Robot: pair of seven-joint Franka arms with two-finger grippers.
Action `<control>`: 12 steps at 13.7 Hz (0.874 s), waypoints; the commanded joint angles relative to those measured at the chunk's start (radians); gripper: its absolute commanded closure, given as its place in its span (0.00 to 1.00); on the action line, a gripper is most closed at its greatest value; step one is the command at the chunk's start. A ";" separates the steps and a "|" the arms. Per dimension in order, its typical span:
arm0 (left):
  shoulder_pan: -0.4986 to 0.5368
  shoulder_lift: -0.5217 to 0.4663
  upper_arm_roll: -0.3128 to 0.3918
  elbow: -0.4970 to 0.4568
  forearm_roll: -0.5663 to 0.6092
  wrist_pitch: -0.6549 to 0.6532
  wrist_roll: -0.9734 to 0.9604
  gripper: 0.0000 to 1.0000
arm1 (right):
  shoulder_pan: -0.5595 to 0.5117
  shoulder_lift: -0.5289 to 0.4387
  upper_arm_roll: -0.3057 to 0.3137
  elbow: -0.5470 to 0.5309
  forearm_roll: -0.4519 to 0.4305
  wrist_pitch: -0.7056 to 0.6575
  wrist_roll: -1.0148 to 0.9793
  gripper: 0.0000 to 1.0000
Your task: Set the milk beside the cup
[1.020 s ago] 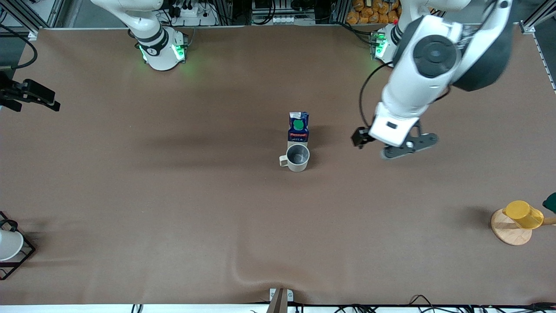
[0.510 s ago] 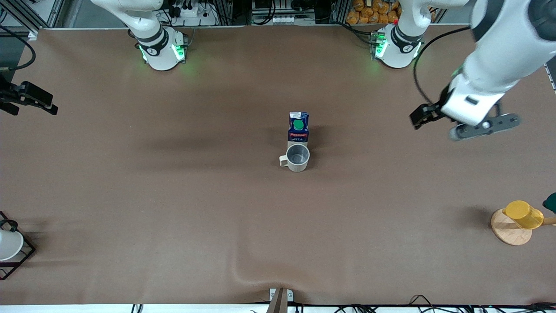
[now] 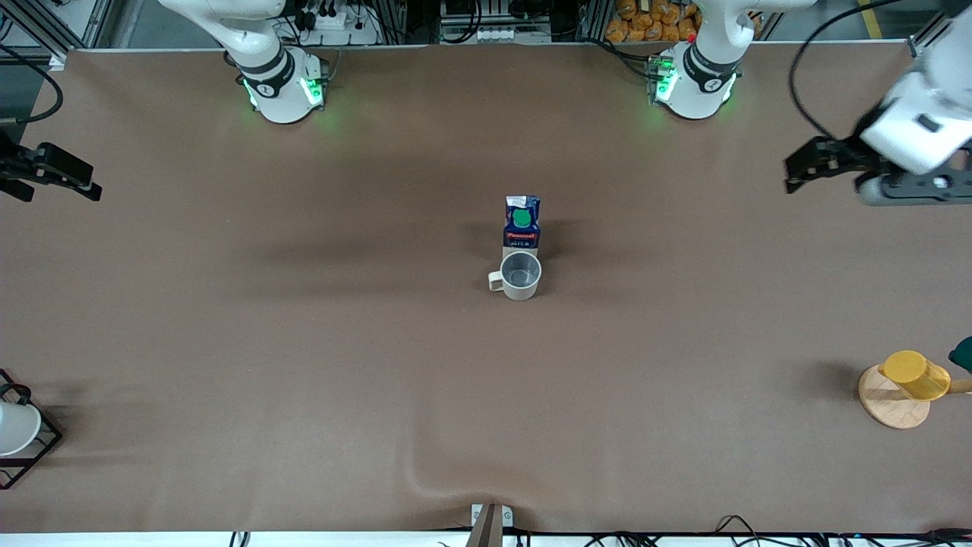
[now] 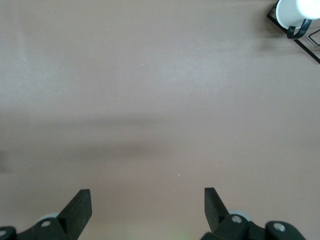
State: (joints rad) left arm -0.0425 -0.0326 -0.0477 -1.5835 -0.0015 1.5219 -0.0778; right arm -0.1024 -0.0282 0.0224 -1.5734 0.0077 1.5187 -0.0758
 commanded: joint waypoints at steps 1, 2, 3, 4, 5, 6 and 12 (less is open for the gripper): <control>0.006 -0.003 0.047 0.049 -0.023 -0.029 0.035 0.00 | 0.007 -0.006 -0.004 -0.007 -0.002 0.003 -0.009 0.00; 0.007 -0.003 0.051 0.053 -0.011 -0.031 0.039 0.00 | 0.007 -0.006 -0.004 -0.007 -0.002 0.003 -0.009 0.00; 0.006 0.003 0.051 0.057 -0.014 -0.029 0.038 0.00 | 0.007 -0.006 -0.004 -0.007 -0.002 0.003 -0.009 0.00; 0.004 0.016 0.049 0.059 -0.014 -0.031 0.038 0.00 | 0.006 -0.006 -0.004 -0.007 -0.002 0.002 -0.009 0.00; -0.011 0.023 0.043 0.059 -0.009 -0.029 0.032 0.00 | 0.006 -0.006 -0.004 -0.007 0.006 0.003 -0.009 0.00; -0.026 0.026 0.042 0.057 -0.006 -0.029 0.027 0.00 | 0.006 -0.004 -0.004 -0.007 0.006 0.002 -0.009 0.00; -0.033 0.030 0.034 0.057 -0.005 -0.028 0.033 0.00 | 0.004 -0.006 -0.006 -0.007 0.008 0.006 -0.004 0.00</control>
